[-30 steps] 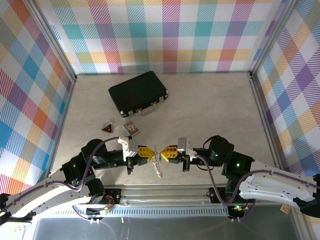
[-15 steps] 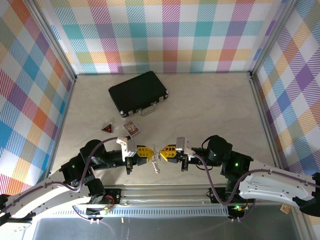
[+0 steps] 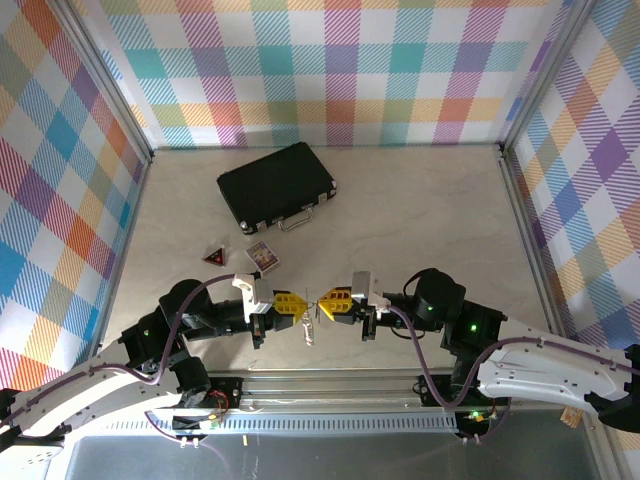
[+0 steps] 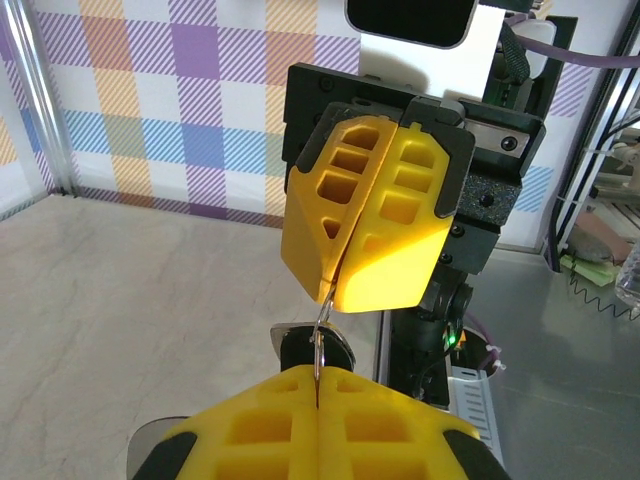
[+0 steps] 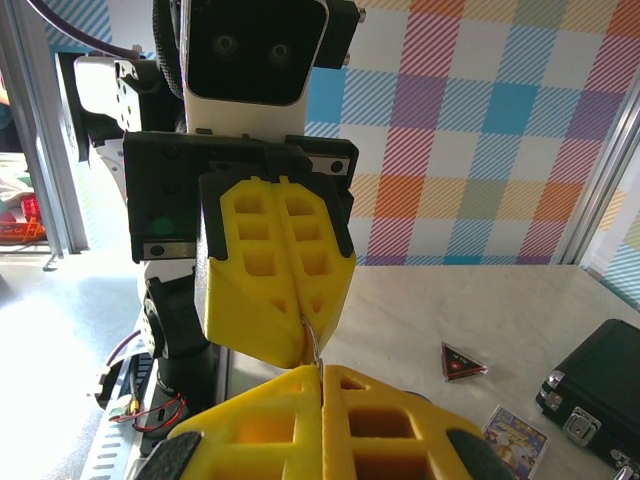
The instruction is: Put the keys on the keyring
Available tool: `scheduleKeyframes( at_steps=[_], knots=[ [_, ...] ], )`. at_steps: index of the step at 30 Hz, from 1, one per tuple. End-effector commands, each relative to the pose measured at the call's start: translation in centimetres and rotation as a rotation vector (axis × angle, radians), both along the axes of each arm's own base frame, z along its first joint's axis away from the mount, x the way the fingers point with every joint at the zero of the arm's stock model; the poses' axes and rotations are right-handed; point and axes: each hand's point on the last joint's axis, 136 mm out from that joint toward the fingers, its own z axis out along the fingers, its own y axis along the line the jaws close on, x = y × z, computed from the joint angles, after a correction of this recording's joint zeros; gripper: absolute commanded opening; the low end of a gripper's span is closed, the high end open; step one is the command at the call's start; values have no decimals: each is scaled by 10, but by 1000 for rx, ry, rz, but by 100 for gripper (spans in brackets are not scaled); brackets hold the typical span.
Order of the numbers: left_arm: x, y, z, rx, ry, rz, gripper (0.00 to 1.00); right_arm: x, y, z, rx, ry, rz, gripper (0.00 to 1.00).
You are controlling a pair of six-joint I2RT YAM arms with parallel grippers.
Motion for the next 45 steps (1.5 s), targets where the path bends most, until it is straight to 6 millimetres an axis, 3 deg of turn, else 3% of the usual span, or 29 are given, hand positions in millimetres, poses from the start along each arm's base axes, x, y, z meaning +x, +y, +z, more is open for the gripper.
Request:
scheduleKeyframes(
  at_steps=[1, 20, 28, 45],
  knots=[
    [1, 3, 16, -60, -39, 13, 0, -3, -4, 21, 56, 2, 1, 0],
    [1, 3, 17, -66, -42, 12, 0, 3, 2, 17, 30, 39, -21, 0],
    [1, 4, 16, -65, -43, 16, 0, 7, -4, 18, 40, 83, -53, 0],
    [1, 4, 18, -76, -48, 17, 0, -1, -2, 22, 82, 122, -3, 0]
  ],
)
